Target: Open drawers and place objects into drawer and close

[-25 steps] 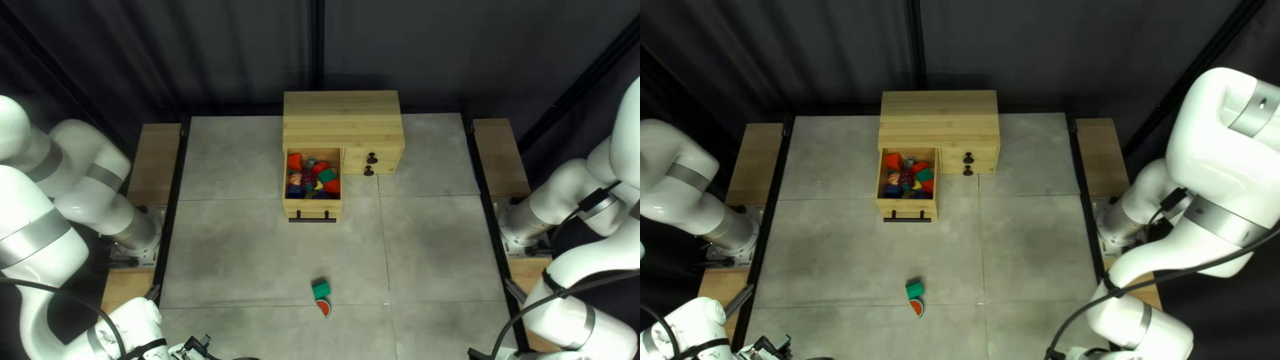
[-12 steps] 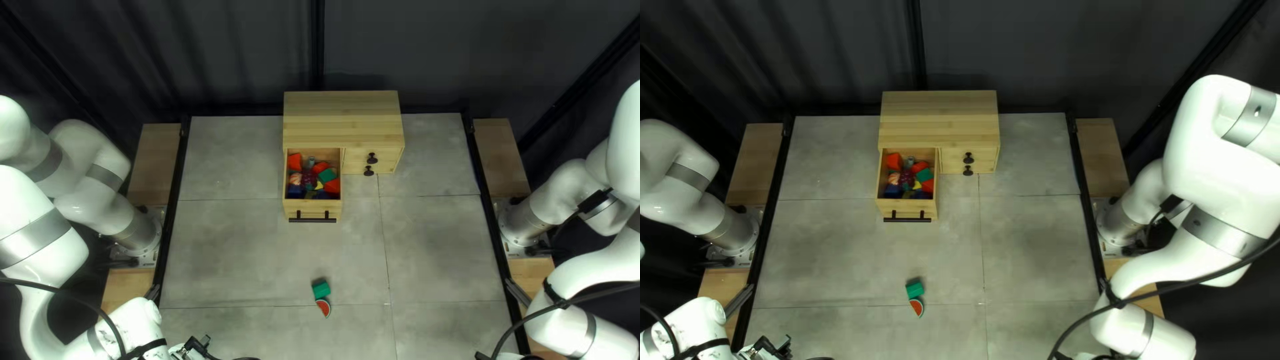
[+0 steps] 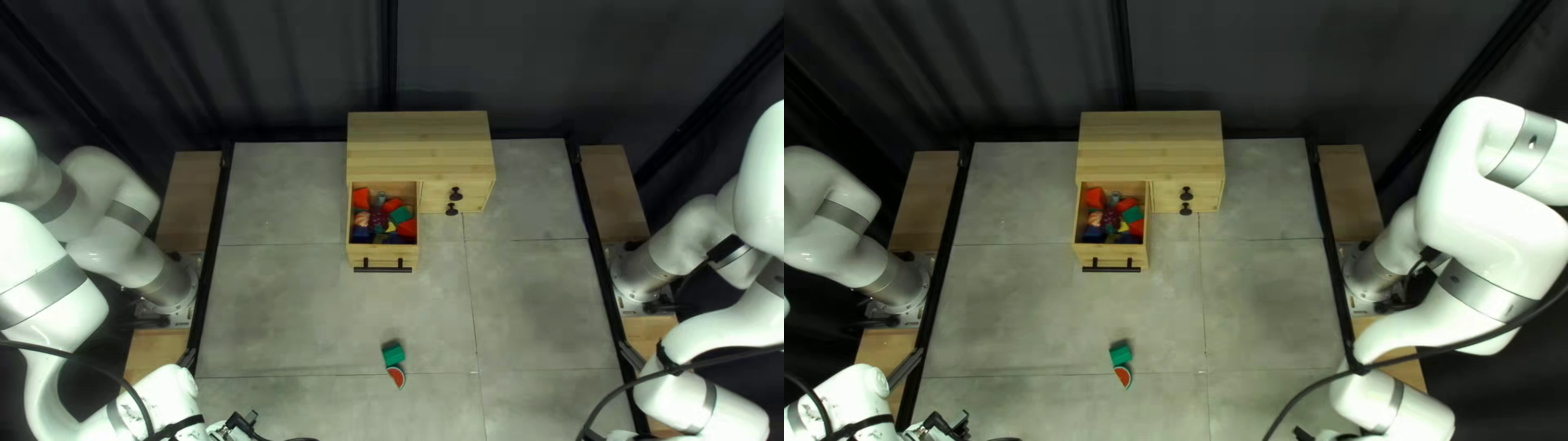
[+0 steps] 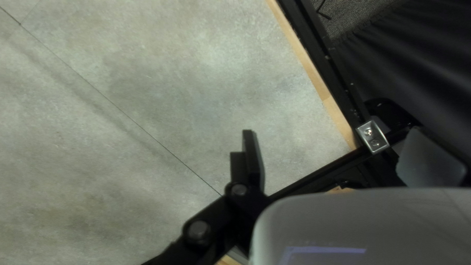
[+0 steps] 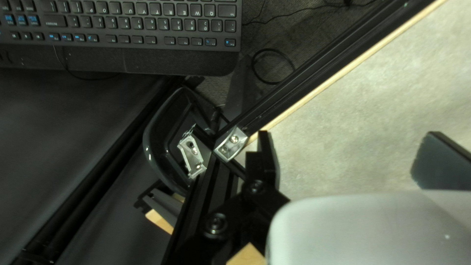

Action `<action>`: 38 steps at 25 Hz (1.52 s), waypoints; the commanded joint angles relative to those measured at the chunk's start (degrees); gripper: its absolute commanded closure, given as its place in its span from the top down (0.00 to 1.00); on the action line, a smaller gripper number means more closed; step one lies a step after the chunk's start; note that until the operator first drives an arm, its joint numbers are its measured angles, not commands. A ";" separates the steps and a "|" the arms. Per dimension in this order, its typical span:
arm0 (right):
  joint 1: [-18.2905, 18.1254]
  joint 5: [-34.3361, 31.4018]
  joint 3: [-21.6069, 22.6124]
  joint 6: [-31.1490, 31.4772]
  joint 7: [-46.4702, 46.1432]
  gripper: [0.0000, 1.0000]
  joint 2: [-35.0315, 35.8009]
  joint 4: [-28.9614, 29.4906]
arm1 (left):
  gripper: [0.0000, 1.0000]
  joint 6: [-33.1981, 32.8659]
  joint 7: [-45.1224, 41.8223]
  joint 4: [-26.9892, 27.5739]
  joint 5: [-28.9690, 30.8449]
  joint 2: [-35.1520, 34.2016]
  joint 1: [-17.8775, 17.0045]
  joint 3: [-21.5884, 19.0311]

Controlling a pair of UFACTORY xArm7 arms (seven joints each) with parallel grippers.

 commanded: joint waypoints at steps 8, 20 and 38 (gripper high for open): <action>0.02 -0.58 -0.15 0.89 3.53 1.00 0.30 0.37 | 1.00 -0.08 0.04 0.52 -0.27 0.28 0.49 0.50; 0.02 -0.58 -0.15 0.89 3.53 1.00 0.30 0.37 | 1.00 9.00 11.22 7.59 7.98 3.66 4.01 3.90; 0.02 -0.58 -0.15 0.89 3.53 1.00 0.30 0.37 | 1.00 6.89 18.52 10.21 20.26 6.38 9.12 9.62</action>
